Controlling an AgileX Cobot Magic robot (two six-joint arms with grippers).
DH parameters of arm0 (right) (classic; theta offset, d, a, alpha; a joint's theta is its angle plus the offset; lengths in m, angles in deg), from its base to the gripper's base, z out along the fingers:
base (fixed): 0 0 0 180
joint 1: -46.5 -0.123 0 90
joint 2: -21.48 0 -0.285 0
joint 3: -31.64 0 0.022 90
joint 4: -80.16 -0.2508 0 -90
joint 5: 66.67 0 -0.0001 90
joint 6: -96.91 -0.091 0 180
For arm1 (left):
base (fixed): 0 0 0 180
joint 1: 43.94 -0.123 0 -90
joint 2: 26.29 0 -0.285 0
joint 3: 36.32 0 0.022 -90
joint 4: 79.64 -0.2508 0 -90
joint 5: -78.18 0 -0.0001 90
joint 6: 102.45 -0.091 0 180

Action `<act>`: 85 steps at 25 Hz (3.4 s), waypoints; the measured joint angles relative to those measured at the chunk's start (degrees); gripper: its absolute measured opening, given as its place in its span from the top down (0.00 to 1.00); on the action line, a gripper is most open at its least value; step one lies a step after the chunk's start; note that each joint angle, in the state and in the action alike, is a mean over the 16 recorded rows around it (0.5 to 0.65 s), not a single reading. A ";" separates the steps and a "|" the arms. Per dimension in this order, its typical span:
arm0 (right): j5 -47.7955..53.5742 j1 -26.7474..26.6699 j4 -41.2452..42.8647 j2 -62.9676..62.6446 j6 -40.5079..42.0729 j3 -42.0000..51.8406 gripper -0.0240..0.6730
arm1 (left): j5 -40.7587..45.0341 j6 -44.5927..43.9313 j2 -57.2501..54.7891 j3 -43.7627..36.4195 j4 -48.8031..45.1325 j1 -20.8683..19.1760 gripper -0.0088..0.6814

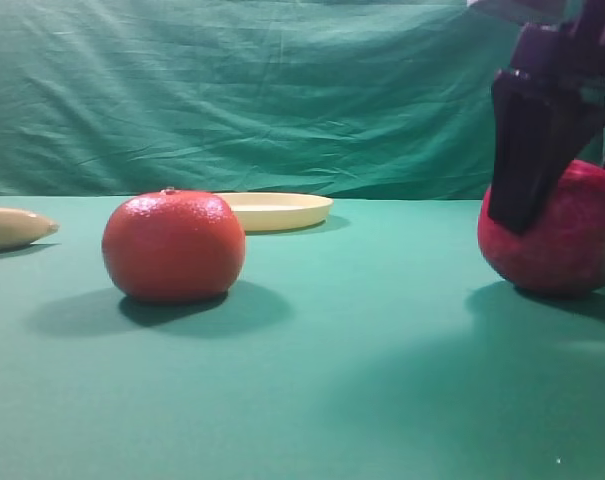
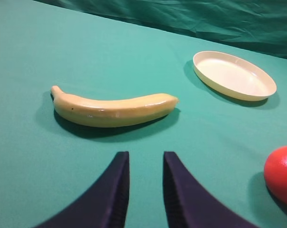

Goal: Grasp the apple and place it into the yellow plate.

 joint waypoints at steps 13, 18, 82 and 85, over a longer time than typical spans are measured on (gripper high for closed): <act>-0.15 -0.91 -1.54 2.34 1.13 -17.41 0.23 | 0.00 0.00 0.00 0.00 0.00 0.00 0.76; -2.72 -2.00 -2.93 6.20 1.94 -26.83 0.23 | 0.00 0.00 0.00 0.00 0.00 0.00 0.76; 17.81 -5.13 5.05 -27.79 -13.49 -23.79 0.97 | 0.00 0.00 0.00 0.00 0.00 0.00 0.76; 12.16 -5.13 4.77 -34.67 -14.24 -13.37 0.97 | 0.00 0.00 0.00 0.00 0.00 0.00 0.76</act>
